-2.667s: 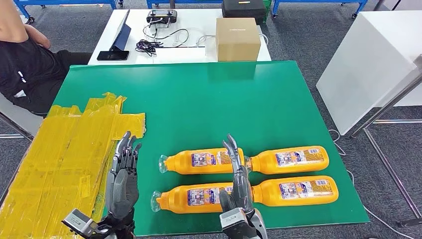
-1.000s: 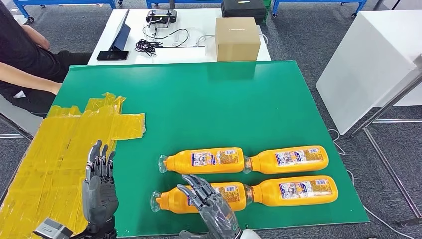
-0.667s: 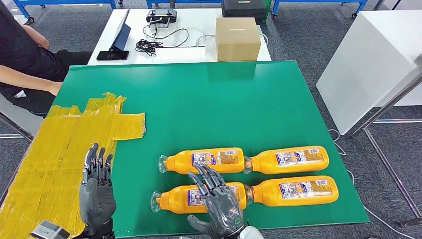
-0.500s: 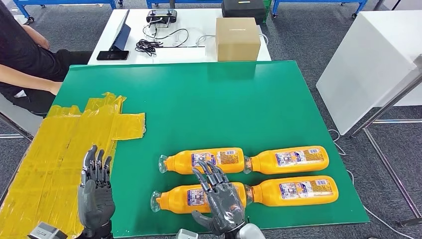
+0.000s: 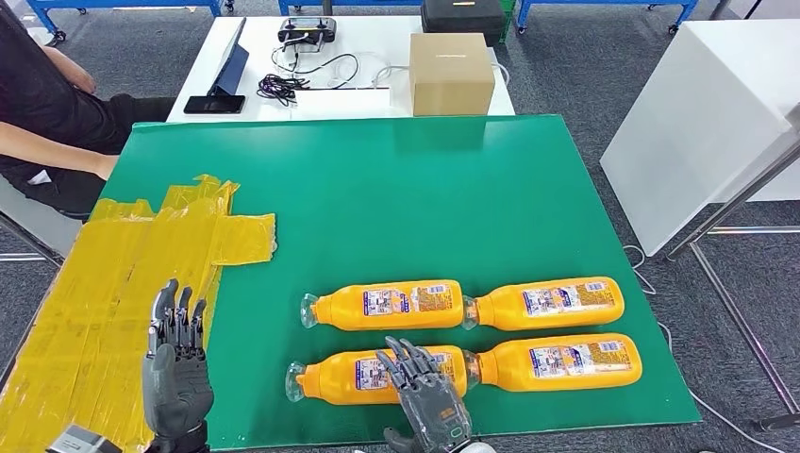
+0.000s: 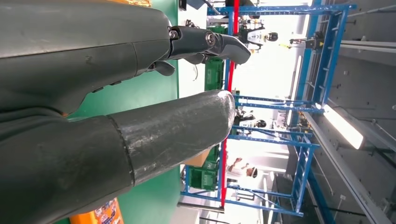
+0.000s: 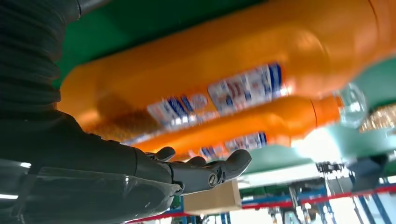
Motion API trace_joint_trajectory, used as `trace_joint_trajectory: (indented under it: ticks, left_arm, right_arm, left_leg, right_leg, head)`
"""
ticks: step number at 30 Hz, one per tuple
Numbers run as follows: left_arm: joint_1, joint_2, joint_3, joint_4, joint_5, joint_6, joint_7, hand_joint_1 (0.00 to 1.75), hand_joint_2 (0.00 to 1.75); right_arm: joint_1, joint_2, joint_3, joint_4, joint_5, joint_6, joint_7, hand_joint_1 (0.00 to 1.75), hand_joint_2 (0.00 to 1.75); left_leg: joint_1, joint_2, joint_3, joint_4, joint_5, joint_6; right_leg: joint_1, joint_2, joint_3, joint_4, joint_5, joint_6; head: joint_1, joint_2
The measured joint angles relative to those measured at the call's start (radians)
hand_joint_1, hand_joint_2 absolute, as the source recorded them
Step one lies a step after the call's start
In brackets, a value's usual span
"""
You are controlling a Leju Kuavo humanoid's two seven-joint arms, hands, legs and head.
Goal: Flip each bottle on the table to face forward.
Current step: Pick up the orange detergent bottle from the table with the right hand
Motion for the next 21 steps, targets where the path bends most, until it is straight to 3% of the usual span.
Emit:
trace_joint_trajectory:
  ticks: [8,14,21]
  left_arm:
    - [0.001,-0.008,0.028,0.0,-0.002,-0.034,0.0,0.0,0.0]
    - [0.005,-0.016,0.044,0.0,-0.009,-0.042,0.0,0.0,0.0]
    - [0.018,-0.022,0.054,0.0,-0.008,-0.032,0.0,0.0,0.0]
  right_arm:
    - [-0.023,-0.002,0.005,0.085,-0.011,0.063,0.018,0.0,1.75]
    - [-0.039,-0.005,0.004,0.11,0.014,0.056,0.092,0.0,1.75]
    - [-0.029,0.007,-0.023,0.092,0.062,0.01,0.118,0.0,1.75]
  left_leg:
    - [0.0,0.002,0.003,0.0,-0.001,0.0]
    - [0.0,0.002,0.009,0.0,-0.005,0.0]
    - [0.0,0.0,0.01,0.0,-0.004,0.001]
  right_leg:
    - [0.0,0.0,-0.001,0.0,0.0,0.0]
    - [0.0,0.0,-0.002,-0.001,-0.004,0.0]
    - [-0.001,0.0,0.0,-0.001,-0.004,0.0]
  head:
    - [0.0,0.0]
    - [0.0,0.0]
    - [0.0,0.0]
